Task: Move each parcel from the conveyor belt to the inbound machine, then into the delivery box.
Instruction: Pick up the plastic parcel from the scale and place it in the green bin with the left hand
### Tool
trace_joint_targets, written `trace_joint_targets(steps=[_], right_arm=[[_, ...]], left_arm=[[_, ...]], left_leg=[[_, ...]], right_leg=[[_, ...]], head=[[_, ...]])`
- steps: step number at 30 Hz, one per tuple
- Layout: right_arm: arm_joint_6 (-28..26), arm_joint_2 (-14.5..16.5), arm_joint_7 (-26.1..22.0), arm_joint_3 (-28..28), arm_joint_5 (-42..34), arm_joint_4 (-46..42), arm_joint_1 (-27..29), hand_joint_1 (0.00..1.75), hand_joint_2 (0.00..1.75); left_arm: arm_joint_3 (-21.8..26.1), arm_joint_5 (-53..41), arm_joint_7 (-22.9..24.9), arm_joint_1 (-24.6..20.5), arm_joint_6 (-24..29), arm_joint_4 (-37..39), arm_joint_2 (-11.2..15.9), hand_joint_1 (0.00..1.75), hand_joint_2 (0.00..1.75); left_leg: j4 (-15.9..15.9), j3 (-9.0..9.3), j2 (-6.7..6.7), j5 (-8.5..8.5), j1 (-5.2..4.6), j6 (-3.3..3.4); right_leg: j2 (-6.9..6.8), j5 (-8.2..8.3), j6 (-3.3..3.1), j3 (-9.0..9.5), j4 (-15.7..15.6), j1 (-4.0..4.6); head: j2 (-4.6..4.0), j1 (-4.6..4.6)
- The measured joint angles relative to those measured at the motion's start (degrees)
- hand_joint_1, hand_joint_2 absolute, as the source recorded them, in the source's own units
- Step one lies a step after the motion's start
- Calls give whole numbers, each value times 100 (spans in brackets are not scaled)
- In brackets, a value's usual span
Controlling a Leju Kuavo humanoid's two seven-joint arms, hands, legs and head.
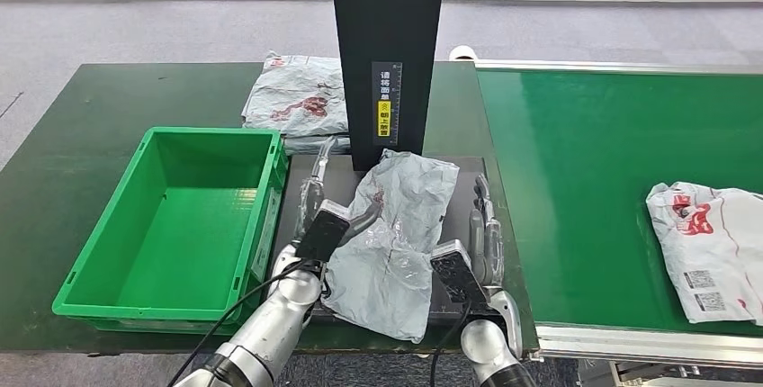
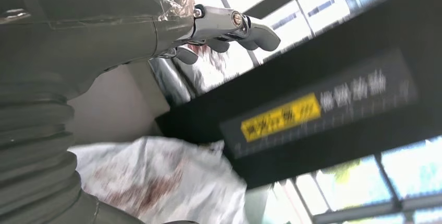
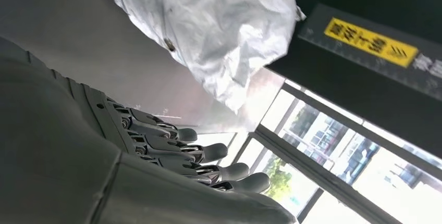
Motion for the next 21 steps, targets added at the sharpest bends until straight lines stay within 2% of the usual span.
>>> trace_joint_targets(steps=[4, 5, 6, 9, 10, 15, 21], right_arm=[[-118, 16, -285, -149, -301, -113, -3, 0, 175], [-182, 17, -367, -187, -356, -153, -1, 0, 175], [-282, 17, -463, -227, -386, -222, 11, 0, 175], [-676, 17, -657, -355, -305, -653, 147, 0, 175], [-759, 17, -645, -399, -252, -849, 221, 0, 175], [-885, 17, -529, -609, -99, -1810, 586, 0, 175], [-910, 50, -501, -704, -12, -2552, 819, 0, 175]], left_arm=[[-260, -708, 457, -88, -260, 236, 5, 0, 175], [-363, -987, 678, -145, -401, 354, 9, 0, 175], [-510, -1357, 977, -214, -601, 516, 14, 36, 175], [-1087, -2460, 1806, -366, -1343, 1067, 19, 167, 175], [-1257, -2667, 1930, -386, -1534, 1210, 17, 175, 175], [-1849, -3132, 2199, -630, -2099, 1659, 17, 175, 175], [-2126, -3331, 2278, -939, -2601, 1862, 17, 175, 175]], left_leg=[[0, 0, 0, 0, 0, 0], [0, 1, -1, 1, -1, 1], [0, 1, -2, 1, -2, 1], [1, 1, -3, 2, -6, 3], [1, 1, -2, 1, -7, 3], [0, 12, -14, -10, -7, 16], [-1, 34, -13, -25, -7, 20]], right_leg=[[0, 0, 0, 0, 0, 0], [-1, 1, 1, 1, 0, -1], [-2, 1, 1, 1, 0, -3], [-4, 1, 1, 2, 0, -7], [-3, 0, 1, 2, 0, -8], [-18, -16, 20, 26, -2, -8], [-20, -30, 22, 75, -4, -9]], head=[[-1, 1], [-1, 1], [-1, 1], [0, 1], [0, 1], [-1, 0], [-1, 1]])
